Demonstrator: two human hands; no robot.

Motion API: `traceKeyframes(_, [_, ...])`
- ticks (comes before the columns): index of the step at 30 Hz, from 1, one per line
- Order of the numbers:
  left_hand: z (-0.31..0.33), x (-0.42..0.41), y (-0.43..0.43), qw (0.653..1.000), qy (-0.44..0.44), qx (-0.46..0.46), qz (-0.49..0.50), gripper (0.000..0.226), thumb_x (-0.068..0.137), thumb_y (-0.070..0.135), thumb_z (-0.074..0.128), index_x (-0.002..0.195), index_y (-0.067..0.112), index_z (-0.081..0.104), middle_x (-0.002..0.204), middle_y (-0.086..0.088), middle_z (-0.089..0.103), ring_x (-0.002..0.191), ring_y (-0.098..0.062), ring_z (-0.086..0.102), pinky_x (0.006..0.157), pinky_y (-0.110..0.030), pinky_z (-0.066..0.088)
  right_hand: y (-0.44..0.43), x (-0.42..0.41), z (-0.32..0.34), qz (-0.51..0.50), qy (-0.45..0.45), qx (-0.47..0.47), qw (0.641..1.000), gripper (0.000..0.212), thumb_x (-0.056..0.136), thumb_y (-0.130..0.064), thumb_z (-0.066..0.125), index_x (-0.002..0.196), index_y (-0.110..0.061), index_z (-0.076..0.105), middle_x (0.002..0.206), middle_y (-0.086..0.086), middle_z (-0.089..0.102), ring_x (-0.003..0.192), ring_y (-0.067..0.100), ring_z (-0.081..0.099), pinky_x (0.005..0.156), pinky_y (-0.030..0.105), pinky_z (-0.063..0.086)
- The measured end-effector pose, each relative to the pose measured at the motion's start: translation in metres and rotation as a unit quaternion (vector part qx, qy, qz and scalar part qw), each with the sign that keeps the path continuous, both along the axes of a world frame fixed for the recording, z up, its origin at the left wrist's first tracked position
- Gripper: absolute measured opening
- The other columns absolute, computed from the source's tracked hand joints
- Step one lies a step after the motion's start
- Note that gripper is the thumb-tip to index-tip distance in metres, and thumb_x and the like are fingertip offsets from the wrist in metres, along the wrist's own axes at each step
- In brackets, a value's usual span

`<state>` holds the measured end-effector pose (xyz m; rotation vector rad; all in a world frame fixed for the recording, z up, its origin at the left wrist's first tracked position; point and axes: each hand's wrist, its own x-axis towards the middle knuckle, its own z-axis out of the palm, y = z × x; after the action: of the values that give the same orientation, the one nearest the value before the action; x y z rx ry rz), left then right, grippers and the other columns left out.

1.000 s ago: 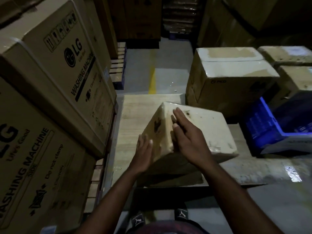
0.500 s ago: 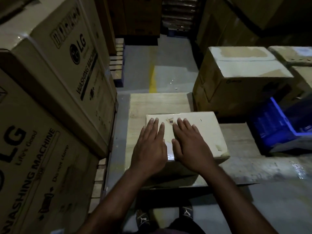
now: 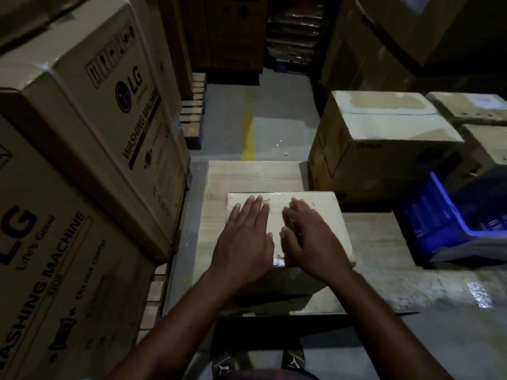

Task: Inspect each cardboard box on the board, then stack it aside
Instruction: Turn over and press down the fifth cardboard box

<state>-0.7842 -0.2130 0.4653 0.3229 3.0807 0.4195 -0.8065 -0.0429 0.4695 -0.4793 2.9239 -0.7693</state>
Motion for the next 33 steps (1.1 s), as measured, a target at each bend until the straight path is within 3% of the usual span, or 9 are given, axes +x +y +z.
traceKeyframes(4, [0.000, -0.003, 0.032, 1.000, -0.023, 0.012, 0.013, 0.073, 0.094, 0.045, 0.012, 0.159, 0.012, 0.008, 0.167, -0.007, 0.001, 0.154, -0.019, -0.006, 0.125, -0.039, 0.000, 0.025, -0.001, -0.015, -0.007, 0.038, 0.068, 0.997, 0.064, 0.099, -0.047, 0.027, 0.149, -0.013, 0.046, 0.161, 0.009, 0.035, 0.153, 0.022, 0.023, 0.125, 0.040, 0.019])
traceKeyframes(10, [-0.011, -0.005, 0.036, 0.999, -0.023, -0.015, 0.022, 0.077, 0.092, 0.048, 0.001, 0.159, 0.012, 0.010, 0.167, -0.008, 0.001, 0.154, -0.018, -0.007, 0.125, -0.039, 0.003, 0.021, -0.003, -0.022, -0.006, 0.051, 0.082, 0.995, 0.068, 0.099, -0.046, 0.013, 0.153, -0.013, 0.039, 0.164, 0.008, 0.028, 0.154, 0.021, 0.016, 0.125, 0.036, 0.012])
traceKeyframes(14, [-0.007, -0.005, 0.040, 0.999, -0.009, -0.015, 0.031, 0.082, 0.087, 0.050, 0.000, 0.158, 0.012, 0.018, 0.167, -0.009, 0.009, 0.154, -0.020, 0.002, 0.125, -0.040, 0.006, 0.030, -0.008, -0.015, 0.007, 0.032, 0.022, 0.999, 0.057, 0.102, -0.040, 0.029, 0.152, -0.015, 0.043, 0.164, 0.006, 0.027, 0.154, 0.018, 0.016, 0.124, 0.030, 0.006])
traceKeyframes(18, [-0.003, -0.015, 0.044, 0.999, 0.013, 0.015, 0.046, 0.072, 0.092, 0.045, 0.022, 0.154, 0.011, 0.031, 0.164, -0.010, 0.023, 0.153, -0.021, 0.015, 0.125, -0.041, 0.010, 0.050, -0.018, -0.008, -0.031, 0.050, 0.013, 0.998, 0.048, 0.102, -0.032, 0.049, 0.148, -0.019, 0.048, 0.165, 0.008, 0.025, 0.154, 0.023, 0.015, 0.122, 0.032, 0.002])
traceKeyframes(21, [-0.005, -0.021, 0.058, 0.999, 0.014, 0.033, 0.002, 0.070, 0.095, 0.046, 0.023, 0.156, 0.011, 0.026, 0.165, -0.007, 0.019, 0.153, -0.018, 0.010, 0.125, -0.038, 0.007, 0.064, -0.021, -0.013, -0.042, 0.048, 0.023, 0.998, 0.052, 0.103, -0.037, 0.044, 0.152, -0.022, 0.040, 0.167, 0.006, 0.021, 0.154, 0.023, 0.016, 0.123, 0.038, 0.013])
traceKeyframes(25, [-0.014, -0.019, 0.066, 0.999, 0.010, 0.035, -0.013, 0.069, 0.098, 0.046, 0.018, 0.158, 0.012, 0.022, 0.166, -0.005, 0.015, 0.154, -0.014, 0.005, 0.125, -0.031, 0.000, 0.067, -0.019, -0.024, -0.053, -0.001, -0.074, 0.996, 0.052, 0.105, -0.040, 0.042, 0.154, -0.027, 0.037, 0.168, -0.012, 0.008, 0.148, 0.015, 0.032, 0.110, 0.041, 0.043])
traceKeyframes(29, [-0.016, -0.018, 0.062, 0.998, 0.035, 0.048, -0.012, 0.071, 0.096, 0.048, 0.019, 0.155, 0.011, 0.032, 0.163, -0.005, 0.024, 0.153, -0.014, 0.013, 0.125, -0.032, 0.008, 0.062, -0.018, -0.029, -0.064, 0.014, -0.093, 0.994, 0.050, 0.105, -0.038, 0.041, 0.154, -0.028, 0.038, 0.167, -0.018, 0.005, 0.145, 0.013, 0.036, 0.107, 0.045, 0.045])
traceKeyframes(33, [-0.018, -0.014, 0.056, 0.997, 0.064, 0.035, 0.019, 0.065, 0.095, 0.046, 0.030, 0.147, 0.010, 0.046, 0.158, -0.009, 0.037, 0.149, -0.021, 0.029, 0.124, -0.039, 0.016, 0.071, -0.017, -0.031, -0.070, -0.017, -0.241, 0.968, 0.059, 0.098, -0.039, 0.051, 0.153, -0.020, 0.041, 0.163, -0.019, 0.015, 0.145, 0.000, 0.029, 0.113, 0.029, 0.037])
